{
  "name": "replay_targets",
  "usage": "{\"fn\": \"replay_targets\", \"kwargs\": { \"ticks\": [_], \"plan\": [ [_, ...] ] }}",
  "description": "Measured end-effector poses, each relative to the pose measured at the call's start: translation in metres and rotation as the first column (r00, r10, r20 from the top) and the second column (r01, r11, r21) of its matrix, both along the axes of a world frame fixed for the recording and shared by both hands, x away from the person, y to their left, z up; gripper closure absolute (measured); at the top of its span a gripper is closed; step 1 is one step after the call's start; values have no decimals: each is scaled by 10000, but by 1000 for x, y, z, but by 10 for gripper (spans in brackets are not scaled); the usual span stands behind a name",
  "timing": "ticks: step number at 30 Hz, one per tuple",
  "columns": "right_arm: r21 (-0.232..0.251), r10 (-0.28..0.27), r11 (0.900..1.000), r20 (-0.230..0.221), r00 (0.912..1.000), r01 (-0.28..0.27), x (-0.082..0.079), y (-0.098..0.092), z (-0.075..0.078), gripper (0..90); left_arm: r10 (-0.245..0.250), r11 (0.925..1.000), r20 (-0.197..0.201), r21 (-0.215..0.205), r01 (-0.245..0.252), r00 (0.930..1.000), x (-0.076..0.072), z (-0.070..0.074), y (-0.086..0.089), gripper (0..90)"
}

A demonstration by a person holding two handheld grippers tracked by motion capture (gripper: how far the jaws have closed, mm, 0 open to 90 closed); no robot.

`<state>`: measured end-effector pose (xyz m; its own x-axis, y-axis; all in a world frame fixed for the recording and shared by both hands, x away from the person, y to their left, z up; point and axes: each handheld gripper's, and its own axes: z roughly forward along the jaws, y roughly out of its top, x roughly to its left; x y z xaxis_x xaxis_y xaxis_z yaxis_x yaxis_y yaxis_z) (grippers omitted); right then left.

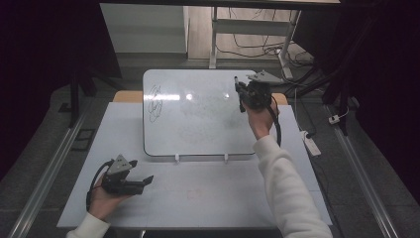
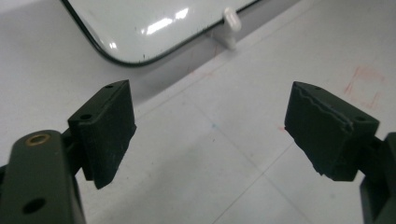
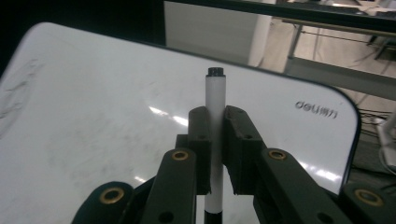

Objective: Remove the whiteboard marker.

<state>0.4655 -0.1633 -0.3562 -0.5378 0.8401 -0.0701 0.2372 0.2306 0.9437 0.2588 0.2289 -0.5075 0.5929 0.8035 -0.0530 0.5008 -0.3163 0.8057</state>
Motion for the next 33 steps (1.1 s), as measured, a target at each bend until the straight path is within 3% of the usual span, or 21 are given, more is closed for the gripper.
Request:
{"fn": "replay_targets", "kwargs": {
  "ticks": [3, 5, 8, 10, 14, 19, 24, 27, 30, 33],
  "plan": [
    [416, 405, 9983, -9, 9992, -404, -19, -5, -6, 808, -35, 9984, 344, -557, 54, 9994, -2, 7, -2, 201],
    [605, 615, 9963, -17, 9981, -613, -29, -8, -10, 807, -50, 9978, 452, -661, 80, 9990, -2, 10, -5, 206],
    [864, 974, 9916, -94, 9952, -963, -48, -10, -20, 807, -185, 9968, 472, -766, 221, 9987, -1, 16, -10, 212],
    [932, 1221, 9883, -78, 9925, -1209, -59, -10, -25, 807, -312, 9929, 471, -1133, 363, 9984, 2, 25, -12, 220],
    [1146, 1728, 9787, -113, 9849, -1704, -79, -9, -37, 807, -394, 9877, 611, -1489, 481, 9974, 7, 42, -19, 228],
    [897, 2192, 9717, 48, 9757, -2187, -95, -1, -45, 807, -807, 9833, 465, -1599, 872, 9957, 19, 55, -37, 228],
    [804, 2643, 9610, 159, 9643, -2647, -108, 8, -54, 807, -1505, 9677, 200, -2016, 1514, 9884, 35, 62, -65, 236],
    [673, 2822, 9568, 210, 9591, -2830, -113, 14, -60, 807, -1761, 9648, 140, -1962, 1754, 9843, 43, 65, -80, 240],
    [478, 3009, 9523, 199, 9535, -3015, -116, 20, -65, 807, -2085, 9607, 124, -1845, 2072, 9779, 50, 71, -97, 241],
    [224, 3129, 9493, 290, 9493, -3136, -120, 25, -69, 807, -2477, 9495, -51, -1999, 2417, 9688, 56, 73, -115, 242]
  ]
}}
